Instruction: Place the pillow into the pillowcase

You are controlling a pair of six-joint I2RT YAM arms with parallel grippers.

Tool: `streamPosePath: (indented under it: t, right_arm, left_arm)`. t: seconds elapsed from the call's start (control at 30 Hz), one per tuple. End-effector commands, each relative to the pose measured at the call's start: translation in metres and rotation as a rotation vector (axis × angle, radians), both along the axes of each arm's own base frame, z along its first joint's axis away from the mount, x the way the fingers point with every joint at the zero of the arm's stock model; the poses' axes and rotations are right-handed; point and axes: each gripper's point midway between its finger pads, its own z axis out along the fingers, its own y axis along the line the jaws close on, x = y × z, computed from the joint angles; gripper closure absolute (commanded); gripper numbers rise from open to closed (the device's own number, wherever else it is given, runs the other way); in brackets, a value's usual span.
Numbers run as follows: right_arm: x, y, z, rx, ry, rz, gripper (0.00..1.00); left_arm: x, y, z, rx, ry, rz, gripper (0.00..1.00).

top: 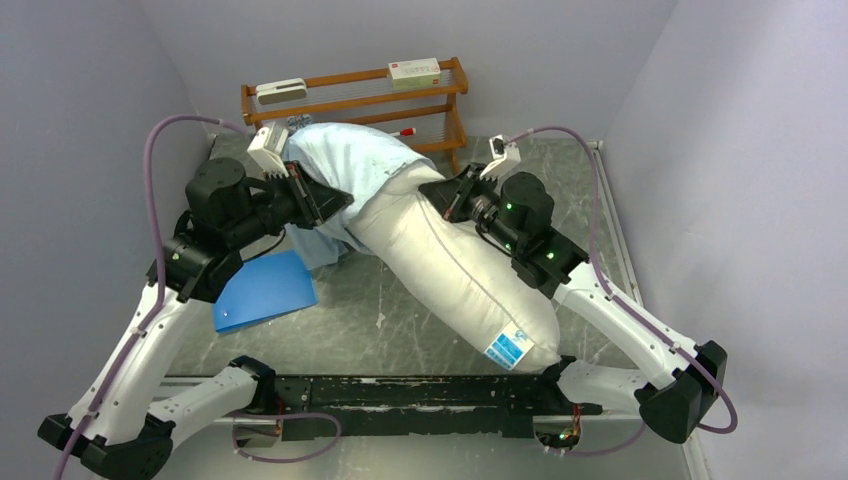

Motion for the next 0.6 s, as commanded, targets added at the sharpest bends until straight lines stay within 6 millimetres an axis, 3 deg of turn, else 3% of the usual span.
streamPosePath:
  t: [0.0,0.17,0.3,0.57]
  right_arm:
    - [0.014,-0.02,0.081,0.253,-0.18,-0.129,1.0]
    - [0.023,-0.027,0.077,0.32,-0.155,-0.199,1.0]
    - [0.03,-0.028,0.087,0.375,-0.152,-0.227,1.0]
    - [0.035,-0.04,0.106,0.469,-0.159,-0.289,1.0]
  left_arm:
    - [-0.03,-0.02,0.034,-0.093,-0.062,-0.147,0.95]
    - [-0.044,-0.047,0.028,-0.14,-0.045,-0.295,0.95]
    - [-0.06,-0.077,0.033,-0.138,-0.072,-0.421,0.95]
    - [-0.125,-0.147,0.024,-0.084,-0.116,-0.72,0.95]
